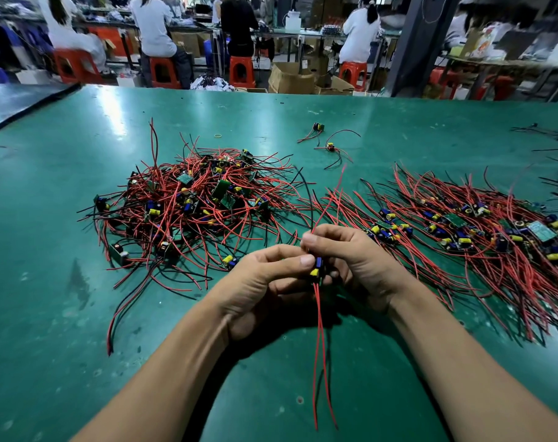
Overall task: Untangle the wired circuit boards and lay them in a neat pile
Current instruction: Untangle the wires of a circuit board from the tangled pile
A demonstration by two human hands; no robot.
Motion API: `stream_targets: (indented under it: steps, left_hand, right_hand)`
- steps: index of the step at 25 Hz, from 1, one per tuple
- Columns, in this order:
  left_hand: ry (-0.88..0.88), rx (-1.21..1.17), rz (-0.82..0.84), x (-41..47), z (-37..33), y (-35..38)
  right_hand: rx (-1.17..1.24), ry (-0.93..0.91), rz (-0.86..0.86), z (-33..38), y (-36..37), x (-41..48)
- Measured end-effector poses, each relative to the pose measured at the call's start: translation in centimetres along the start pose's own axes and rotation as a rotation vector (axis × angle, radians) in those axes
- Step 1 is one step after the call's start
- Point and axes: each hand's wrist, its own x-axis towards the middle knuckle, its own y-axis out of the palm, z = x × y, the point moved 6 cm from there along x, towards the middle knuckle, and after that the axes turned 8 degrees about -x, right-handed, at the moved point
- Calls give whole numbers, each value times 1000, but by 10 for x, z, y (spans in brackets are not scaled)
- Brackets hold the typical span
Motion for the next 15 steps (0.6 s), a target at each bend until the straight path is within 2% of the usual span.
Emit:
stream_targets:
  steps: [5,7,12,15]
  left_hand:
    - [81,122,-66,2,-4,-1]
    - [108,189,-73,2,-6,-2]
    - [58,110,-61,0,-3,-1]
    - [116,156,-99,0,-3,1]
  right_hand:
    - [-105,6,-138,-1,-11,2]
    - [-130,6,-129,-1,-10,3]
    - [-80,39,-76,-7,-10,6]
    - [-138,37,-84,-9,-12,7]
